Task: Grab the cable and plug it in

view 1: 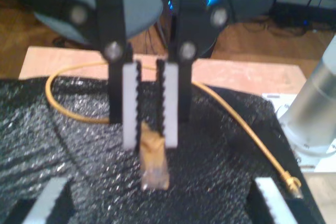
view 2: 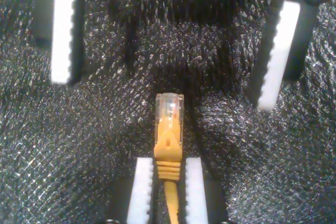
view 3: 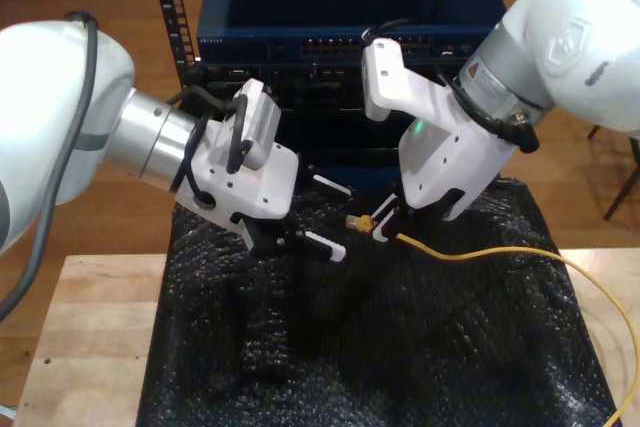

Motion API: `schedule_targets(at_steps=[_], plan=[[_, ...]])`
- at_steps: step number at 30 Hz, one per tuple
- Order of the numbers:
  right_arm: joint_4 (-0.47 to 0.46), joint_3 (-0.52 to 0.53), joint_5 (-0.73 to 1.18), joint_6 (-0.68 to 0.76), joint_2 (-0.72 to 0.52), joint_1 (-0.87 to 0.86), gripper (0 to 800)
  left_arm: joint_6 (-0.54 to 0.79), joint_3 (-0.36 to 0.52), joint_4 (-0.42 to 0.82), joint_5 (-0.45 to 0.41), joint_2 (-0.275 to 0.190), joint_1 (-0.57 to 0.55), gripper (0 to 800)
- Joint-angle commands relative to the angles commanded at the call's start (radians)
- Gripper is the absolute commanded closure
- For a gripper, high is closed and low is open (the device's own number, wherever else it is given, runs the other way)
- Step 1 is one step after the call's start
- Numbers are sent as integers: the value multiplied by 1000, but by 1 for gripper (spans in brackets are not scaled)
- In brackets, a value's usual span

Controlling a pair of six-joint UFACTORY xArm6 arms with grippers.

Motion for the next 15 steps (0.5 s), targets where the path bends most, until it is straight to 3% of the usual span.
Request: schedule_targets(at_steps=[15], plan=[[35, -2, 14, 0, -3, -43, 793, 3, 3, -15, 29, -3, 3, 191]])
